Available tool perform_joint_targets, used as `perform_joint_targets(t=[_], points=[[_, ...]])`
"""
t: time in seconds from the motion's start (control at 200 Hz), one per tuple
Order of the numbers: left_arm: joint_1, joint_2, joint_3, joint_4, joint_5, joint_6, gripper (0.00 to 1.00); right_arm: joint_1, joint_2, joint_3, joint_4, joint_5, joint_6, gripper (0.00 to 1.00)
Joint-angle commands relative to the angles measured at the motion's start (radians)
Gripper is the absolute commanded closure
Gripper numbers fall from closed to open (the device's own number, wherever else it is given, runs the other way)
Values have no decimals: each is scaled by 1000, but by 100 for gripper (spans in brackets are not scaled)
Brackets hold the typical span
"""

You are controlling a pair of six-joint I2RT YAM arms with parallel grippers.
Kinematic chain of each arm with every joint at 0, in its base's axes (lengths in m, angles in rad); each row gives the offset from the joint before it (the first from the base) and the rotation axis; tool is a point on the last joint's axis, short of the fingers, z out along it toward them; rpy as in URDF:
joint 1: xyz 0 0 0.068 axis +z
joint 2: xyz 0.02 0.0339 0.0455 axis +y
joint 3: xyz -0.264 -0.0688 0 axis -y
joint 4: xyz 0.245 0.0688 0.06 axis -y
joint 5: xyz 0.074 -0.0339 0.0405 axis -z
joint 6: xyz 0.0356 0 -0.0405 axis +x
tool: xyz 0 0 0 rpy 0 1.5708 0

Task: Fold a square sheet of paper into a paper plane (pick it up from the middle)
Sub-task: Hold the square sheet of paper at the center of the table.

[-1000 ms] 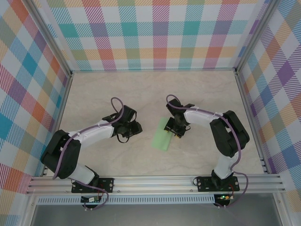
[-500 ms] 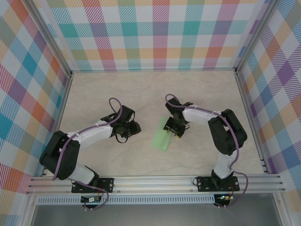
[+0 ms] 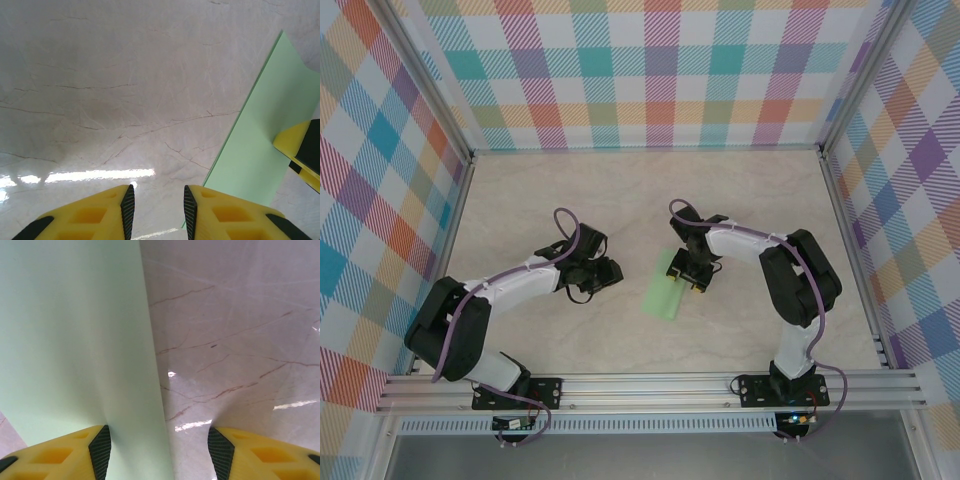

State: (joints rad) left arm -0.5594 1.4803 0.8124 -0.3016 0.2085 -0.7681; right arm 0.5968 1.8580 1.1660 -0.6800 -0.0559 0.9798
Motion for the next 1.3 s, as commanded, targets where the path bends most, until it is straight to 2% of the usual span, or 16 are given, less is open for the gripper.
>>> perform_joint_targets(t=[0.0, 0.535, 1.06, 1.295], points=[[13, 13, 8, 15, 31, 18, 66, 9, 87, -31, 63, 15, 6, 41], [0, 53, 37, 75, 116, 35, 66, 10, 81, -51, 67, 25, 9, 45], [-10, 76, 55, 79, 141, 43, 67, 9, 91, -40, 63, 20, 19, 43], [-33, 127, 99, 99, 200, 66, 71, 10, 99, -44, 59, 24, 18, 42]])
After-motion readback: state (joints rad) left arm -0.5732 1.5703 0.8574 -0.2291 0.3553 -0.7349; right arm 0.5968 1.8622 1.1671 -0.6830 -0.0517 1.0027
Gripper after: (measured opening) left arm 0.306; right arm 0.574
